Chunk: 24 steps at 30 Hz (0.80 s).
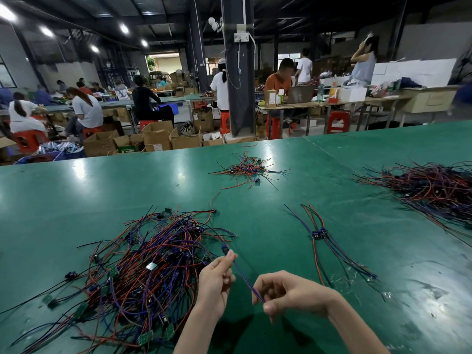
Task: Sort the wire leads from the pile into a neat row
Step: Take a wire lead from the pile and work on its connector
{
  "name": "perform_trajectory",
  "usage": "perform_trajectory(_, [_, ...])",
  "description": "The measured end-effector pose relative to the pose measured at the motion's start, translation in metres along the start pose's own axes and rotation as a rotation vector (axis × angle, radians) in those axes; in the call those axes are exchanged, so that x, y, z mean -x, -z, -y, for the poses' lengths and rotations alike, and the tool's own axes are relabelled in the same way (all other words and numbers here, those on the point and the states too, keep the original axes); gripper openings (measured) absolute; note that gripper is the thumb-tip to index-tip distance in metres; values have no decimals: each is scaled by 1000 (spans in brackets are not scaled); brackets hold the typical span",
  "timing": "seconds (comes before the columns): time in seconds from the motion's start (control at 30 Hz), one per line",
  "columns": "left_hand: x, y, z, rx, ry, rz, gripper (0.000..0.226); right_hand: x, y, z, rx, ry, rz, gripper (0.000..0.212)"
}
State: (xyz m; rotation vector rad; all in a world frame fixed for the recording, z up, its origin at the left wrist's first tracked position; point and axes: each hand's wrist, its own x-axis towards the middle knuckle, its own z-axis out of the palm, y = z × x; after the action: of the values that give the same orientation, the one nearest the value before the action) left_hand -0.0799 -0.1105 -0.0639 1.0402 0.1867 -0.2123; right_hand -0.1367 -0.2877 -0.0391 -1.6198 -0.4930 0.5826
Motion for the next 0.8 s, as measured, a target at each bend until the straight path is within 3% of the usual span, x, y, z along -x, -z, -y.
perform_trajectory(0.17, [5,-8,12,-73,78,93,13,7,12,0,104,-130,190,16])
perform_trajectory(0.37, [13,-13,24,-255,65,224,25,-7,6,-6,95,-142,-343,24])
perform_trajectory(0.67, [7,-11,30,-301,-4,186,23,-19,27,-9,166,-160,-752,15])
perform_trajectory(0.8, [6,-11,29,-278,-20,181,42,-14,66,12,321,-113,-968,17])
